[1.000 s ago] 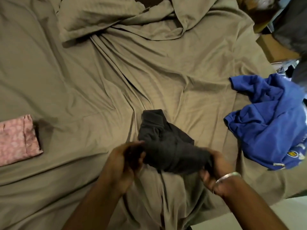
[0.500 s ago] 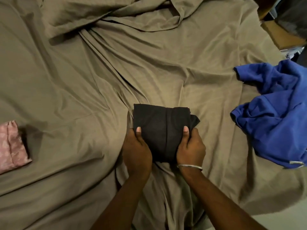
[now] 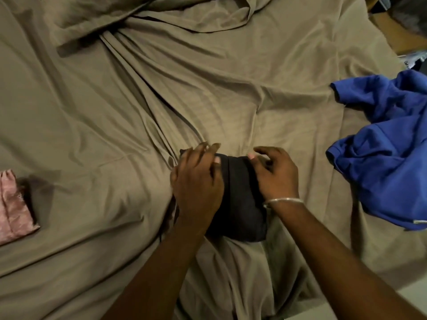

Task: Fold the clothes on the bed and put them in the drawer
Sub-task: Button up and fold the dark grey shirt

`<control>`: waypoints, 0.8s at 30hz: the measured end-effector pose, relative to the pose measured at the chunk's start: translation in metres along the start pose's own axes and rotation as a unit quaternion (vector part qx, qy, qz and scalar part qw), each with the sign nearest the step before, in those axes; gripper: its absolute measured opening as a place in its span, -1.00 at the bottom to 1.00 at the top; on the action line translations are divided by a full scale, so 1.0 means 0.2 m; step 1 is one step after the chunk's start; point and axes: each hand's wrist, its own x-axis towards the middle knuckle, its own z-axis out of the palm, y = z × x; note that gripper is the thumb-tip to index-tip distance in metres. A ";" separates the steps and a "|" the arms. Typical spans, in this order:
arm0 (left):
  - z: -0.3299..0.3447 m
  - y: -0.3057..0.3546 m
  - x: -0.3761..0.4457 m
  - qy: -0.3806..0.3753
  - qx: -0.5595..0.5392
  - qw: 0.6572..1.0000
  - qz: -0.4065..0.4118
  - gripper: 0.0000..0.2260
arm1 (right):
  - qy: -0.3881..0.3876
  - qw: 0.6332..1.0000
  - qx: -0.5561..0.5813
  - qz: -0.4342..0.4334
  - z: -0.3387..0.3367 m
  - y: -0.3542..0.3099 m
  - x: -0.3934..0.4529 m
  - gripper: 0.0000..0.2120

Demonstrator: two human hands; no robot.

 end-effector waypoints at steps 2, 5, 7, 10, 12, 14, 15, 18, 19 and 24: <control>0.06 -0.02 0.06 -0.061 0.039 0.997 0.030 -0.66 | -0.132 0.987 -0.082 -0.033 0.01 0.01 0.12 -0.78; 0.11 -0.07 0.08 -0.068 0.042 0.997 0.018 -0.69 | -0.213 0.969 -0.114 -0.044 -0.02 0.03 0.24 -0.88; 0.13 -0.10 0.09 -0.061 0.018 0.998 0.001 -0.71 | -0.200 0.975 -0.091 -0.022 -0.07 0.07 0.29 -0.89; 0.14 -0.10 0.10 -0.065 0.005 0.998 -0.010 -0.70 | -0.188 0.980 -0.061 0.017 -0.11 0.14 0.32 -0.88; 0.16 -0.10 0.11 -0.076 0.016 0.997 -0.013 -0.69 | -0.182 0.981 -0.056 0.031 -0.10 0.16 0.31 -0.91; 0.18 -0.11 0.11 -0.085 0.032 0.996 -0.019 -0.68 | -0.127 0.990 -0.062 0.014 -0.09 0.15 0.27 -0.92; 0.19 -0.12 0.11 -0.091 0.035 0.995 -0.022 -0.68 | -0.075 0.995 -0.061 0.006 -0.10 0.12 0.23 -0.92; 0.20 -0.12 0.13 -0.112 0.032 0.992 -0.037 -0.67 | 0.008 1.000 0.014 -0.002 -0.18 0.04 -0.01 -0.74; 0.20 -0.12 0.14 -0.121 0.030 0.991 -0.041 -0.67 | -0.019 0.999 0.041 0.008 -0.20 0.03 -0.11 -0.67; 0.20 -0.15 0.18 -0.180 0.009 0.982 -0.053 -0.67 | -0.132 0.989 -0.060 -0.035 -0.16 0.17 -0.51 -0.60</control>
